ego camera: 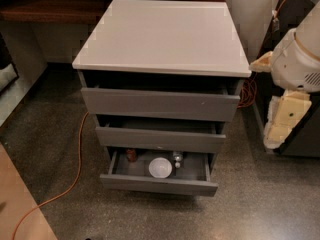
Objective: Pick blue plastic bottle from bottom drawer and place on counter
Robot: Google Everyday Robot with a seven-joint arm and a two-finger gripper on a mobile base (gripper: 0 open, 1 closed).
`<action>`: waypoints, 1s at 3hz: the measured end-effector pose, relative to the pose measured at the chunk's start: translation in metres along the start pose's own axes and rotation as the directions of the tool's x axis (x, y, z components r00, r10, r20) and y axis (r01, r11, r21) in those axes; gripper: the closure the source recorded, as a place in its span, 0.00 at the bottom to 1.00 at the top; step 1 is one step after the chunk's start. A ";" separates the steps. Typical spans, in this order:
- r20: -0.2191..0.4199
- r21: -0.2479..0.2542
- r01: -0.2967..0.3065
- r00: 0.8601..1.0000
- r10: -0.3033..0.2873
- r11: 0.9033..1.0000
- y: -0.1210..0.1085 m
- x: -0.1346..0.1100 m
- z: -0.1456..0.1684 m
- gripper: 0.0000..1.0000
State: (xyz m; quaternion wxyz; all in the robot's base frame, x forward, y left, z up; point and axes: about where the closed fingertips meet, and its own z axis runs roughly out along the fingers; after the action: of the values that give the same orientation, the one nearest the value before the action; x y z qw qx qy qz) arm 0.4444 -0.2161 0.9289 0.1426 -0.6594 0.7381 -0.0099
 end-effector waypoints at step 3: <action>0.204 -0.057 0.177 0.966 -0.162 0.983 0.003 0.011 0.132 0.00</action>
Offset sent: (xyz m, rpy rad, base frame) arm 0.0244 0.0120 -0.1378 0.1952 0.0132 0.2593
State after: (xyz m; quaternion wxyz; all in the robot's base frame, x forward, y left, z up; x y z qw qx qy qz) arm 0.4698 -0.2039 0.7999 0.1893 -0.7226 0.6611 0.0712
